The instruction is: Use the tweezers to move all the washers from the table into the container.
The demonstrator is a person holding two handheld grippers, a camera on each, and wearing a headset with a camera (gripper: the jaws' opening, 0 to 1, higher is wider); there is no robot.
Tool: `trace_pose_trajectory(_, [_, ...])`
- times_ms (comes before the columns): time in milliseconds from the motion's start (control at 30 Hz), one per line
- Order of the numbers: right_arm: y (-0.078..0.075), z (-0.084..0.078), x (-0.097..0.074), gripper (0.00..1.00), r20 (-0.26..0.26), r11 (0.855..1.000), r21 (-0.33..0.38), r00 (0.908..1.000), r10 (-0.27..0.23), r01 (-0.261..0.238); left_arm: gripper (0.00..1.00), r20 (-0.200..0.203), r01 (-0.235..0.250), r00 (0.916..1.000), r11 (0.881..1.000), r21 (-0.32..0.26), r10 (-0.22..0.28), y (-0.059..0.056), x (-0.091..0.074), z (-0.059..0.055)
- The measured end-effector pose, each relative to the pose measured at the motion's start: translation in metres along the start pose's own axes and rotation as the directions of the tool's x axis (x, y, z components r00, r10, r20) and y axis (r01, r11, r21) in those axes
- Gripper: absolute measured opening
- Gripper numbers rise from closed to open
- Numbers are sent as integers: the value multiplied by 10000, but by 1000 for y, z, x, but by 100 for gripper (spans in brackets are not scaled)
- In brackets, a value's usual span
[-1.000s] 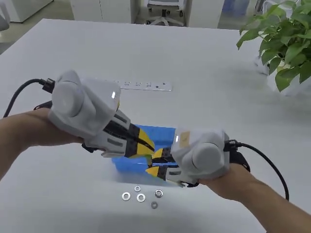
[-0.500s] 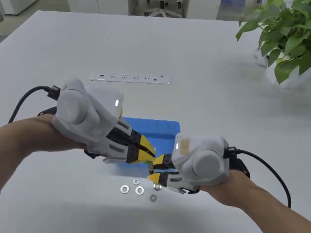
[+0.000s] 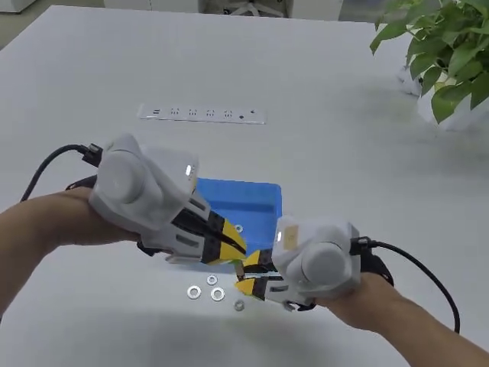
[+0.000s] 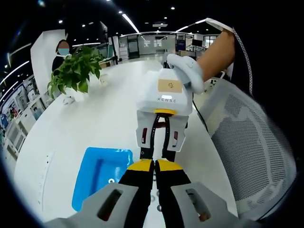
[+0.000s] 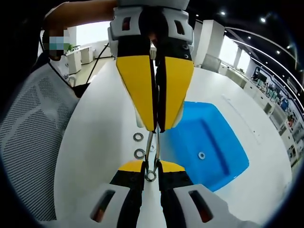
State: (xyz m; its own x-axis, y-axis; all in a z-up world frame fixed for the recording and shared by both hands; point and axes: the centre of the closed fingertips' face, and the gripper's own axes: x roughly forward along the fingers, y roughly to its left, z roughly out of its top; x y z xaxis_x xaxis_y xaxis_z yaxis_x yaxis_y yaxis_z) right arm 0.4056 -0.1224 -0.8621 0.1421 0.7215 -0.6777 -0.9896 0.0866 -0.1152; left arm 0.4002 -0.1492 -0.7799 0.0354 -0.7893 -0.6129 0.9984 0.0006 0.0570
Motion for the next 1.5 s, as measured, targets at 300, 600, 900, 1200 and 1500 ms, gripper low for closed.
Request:
trace_pose_trajectory(300, [5,-8,3,13,-131,9998,170,9999,107,-105,6,-19,114,9999,9999,-87,-115,-3,5,-3])
trace_pose_trajectory(600, [5,-13,3,14,-224,9997,219,9997,137,-132,6,10,152,9999,9998,-131,-152,-4,9,-5])
trace_pose_trajectory(900, [6,-12,2,15,-203,9994,323,9997,123,-116,6,140,62,9999,9999,-153,-60,0,14,-1])
trace_pose_trajectory(1200, [3,-13,1,12,-256,9991,406,9996,87,-76,5,225,39,9997,9998,-185,-35,3,16,0])
trace_pose_trajectory(1500, [3,-13,0,10,-254,9985,531,9996,119,-105,5,227,108,9997,9997,-211,-103,1,17,-1])
